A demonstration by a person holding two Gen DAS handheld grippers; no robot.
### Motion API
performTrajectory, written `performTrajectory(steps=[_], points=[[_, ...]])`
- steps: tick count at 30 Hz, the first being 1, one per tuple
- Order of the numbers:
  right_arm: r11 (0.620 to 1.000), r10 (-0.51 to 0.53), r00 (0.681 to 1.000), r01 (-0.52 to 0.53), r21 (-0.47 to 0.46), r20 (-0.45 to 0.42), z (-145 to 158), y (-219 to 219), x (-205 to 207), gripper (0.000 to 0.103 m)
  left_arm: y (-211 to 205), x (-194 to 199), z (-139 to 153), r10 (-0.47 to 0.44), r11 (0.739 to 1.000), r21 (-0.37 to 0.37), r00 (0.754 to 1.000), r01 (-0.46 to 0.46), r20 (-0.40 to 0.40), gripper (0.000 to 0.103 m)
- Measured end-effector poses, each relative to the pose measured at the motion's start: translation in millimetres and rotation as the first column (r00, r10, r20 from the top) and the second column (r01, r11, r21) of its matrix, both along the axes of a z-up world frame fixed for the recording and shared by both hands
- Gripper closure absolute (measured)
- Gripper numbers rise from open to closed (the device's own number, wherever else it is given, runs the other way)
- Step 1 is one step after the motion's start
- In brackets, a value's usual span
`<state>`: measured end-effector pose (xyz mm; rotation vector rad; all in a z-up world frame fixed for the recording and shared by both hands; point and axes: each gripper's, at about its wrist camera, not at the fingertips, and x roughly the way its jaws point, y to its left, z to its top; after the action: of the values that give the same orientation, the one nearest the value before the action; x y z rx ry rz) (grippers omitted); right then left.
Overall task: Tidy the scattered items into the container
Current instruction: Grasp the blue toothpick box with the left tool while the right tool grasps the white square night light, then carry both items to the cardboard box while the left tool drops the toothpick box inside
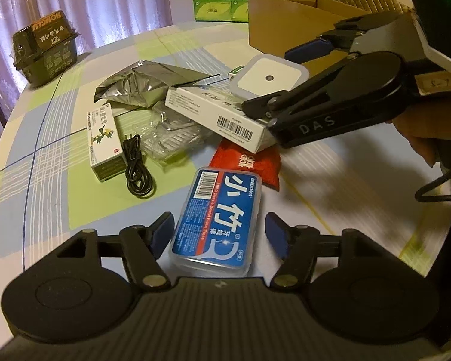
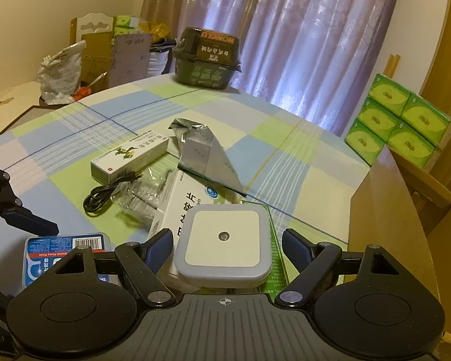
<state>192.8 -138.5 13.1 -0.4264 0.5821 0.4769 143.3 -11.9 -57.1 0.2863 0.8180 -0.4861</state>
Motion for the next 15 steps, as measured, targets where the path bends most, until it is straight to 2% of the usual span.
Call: performTrajectory(steps=[4, 5, 9, 13, 15], points=[[1.0, -0.01, 1.0, 0.01, 0.005, -0.005, -0.8, 0.0, 0.8, 0.019, -0.2, 1.3, 0.8, 0.005, 1.0, 0.005, 1.0, -0.005, 0.012, 0.039], [1.0, -0.013, 1.0, 0.013, 0.006, -0.008, -1.2, -0.2, 0.9, 0.027, 0.2, 2.2, 0.5, 0.007, 1.0, 0.004, 1.0, -0.007, 0.012, 0.039], [1.0, -0.025, 0.999, 0.025, 0.009, -0.027, -2.4, -1.0, 2.0, 0.034, 2.6, 6.2, -2.1, 0.015, 1.0, -0.006, 1.0, -0.015, -0.009, 0.039], [0.998, -0.046, 0.998, 0.048, 0.042, -0.053, 0.7, -4.1, 3.0, 0.035, 3.6, 9.0, -3.7, 0.023, 1.0, -0.01, 0.999, -0.023, -0.026, 0.041], [0.997, -0.05, 0.997, 0.053, 0.05, -0.056, 1.4, -4.6, 2.0, 0.035, 2.4, 10.4, -4.7, 0.022, 1.0, -0.005, 0.999, -0.022, -0.032, 0.047]])
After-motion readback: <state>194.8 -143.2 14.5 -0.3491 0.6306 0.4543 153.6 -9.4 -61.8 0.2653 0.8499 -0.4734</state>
